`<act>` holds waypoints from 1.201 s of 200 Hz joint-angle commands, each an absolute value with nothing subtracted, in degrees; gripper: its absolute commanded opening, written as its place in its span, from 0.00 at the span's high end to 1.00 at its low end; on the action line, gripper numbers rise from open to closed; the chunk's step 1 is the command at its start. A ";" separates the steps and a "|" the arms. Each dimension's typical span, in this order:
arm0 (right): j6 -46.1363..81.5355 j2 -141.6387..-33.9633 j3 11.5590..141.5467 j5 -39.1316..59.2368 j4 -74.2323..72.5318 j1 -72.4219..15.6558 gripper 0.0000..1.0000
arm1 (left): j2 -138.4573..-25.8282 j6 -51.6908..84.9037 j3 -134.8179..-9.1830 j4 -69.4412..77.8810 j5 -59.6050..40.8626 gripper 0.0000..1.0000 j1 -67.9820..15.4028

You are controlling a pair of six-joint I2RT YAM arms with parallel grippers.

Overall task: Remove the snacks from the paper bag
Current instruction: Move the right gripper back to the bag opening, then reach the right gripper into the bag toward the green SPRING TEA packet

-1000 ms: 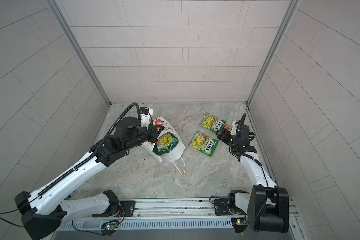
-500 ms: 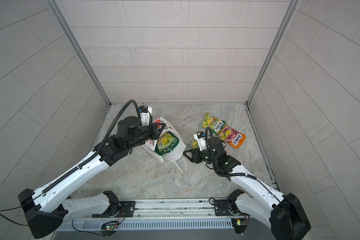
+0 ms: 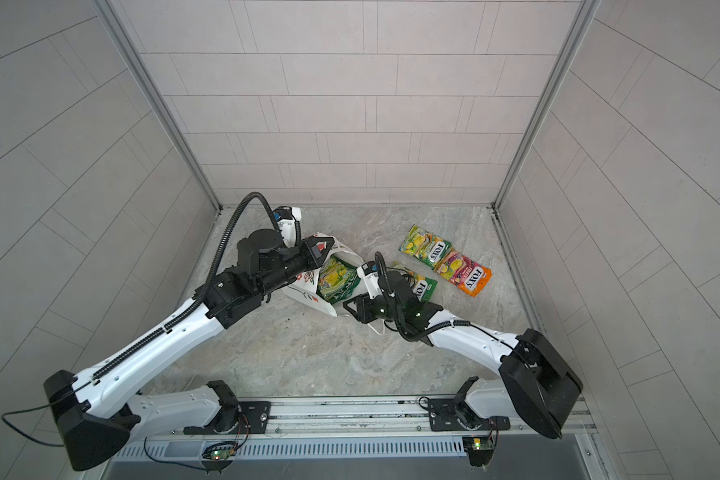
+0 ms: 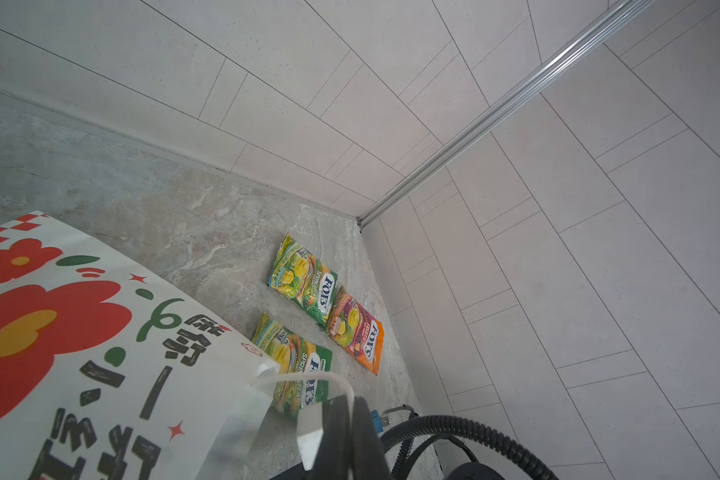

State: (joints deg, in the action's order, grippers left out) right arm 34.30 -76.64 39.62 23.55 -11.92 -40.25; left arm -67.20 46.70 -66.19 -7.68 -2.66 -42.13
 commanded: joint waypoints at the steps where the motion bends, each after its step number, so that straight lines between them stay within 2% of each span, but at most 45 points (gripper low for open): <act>1: 33.18 -80.01 42.64 21.24 -12.40 -40.88 0.64 | -67.16 47.89 -67.17 -3.35 -3.95 1.00 -42.08; 55: 31.00 -86.31 47.42 18.92 -8.63 -41.21 0.68 | -66.82 47.90 -67.05 -3.61 -3.96 1.00 -42.05; 107: 31.49 -90.18 48.90 16.13 -7.45 -41.99 0.68 | -66.84 47.90 -67.00 -3.78 -4.78 1.00 -42.10; 144: 37.91 -92.44 49.79 9.15 -6.56 -42.41 0.68 | -66.62 47.46 -66.57 -3.93 -6.29 1.00 -42.09; 198: 47.37 -95.61 49.88 6.88 -10.67 -42.75 0.67 | -66.74 46.69 -65.77 -3.91 -9.36 1.00 -42.09; 240: 50.99 -96.15 49.69 6.28 -14.09 -43.00 0.62 | -66.54 44.68 -65.74 -5.09 -12.18 1.00 -42.10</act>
